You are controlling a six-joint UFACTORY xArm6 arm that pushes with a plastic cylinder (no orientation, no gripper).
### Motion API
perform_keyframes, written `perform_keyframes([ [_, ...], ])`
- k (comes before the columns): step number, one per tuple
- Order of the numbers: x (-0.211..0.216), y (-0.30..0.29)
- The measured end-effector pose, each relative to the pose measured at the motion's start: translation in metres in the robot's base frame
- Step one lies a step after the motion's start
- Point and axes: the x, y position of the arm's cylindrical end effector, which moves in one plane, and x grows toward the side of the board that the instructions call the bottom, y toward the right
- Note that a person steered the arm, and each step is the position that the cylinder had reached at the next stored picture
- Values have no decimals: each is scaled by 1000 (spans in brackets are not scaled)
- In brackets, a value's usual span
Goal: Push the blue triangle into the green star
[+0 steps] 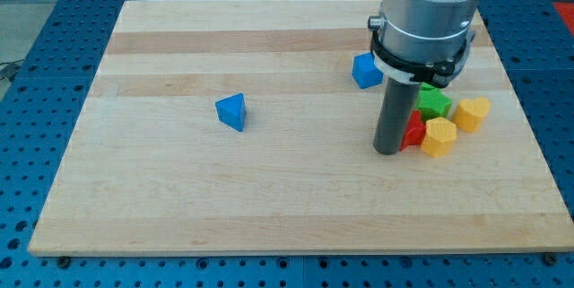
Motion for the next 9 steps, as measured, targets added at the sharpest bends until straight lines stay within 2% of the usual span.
perform_keyframes([
  [1,35,-49],
  [2,86,-140],
  [3,95,-200],
  [4,62,-240],
  [5,-36,-245],
  [6,-36,-245],
  [9,-36,-90],
])
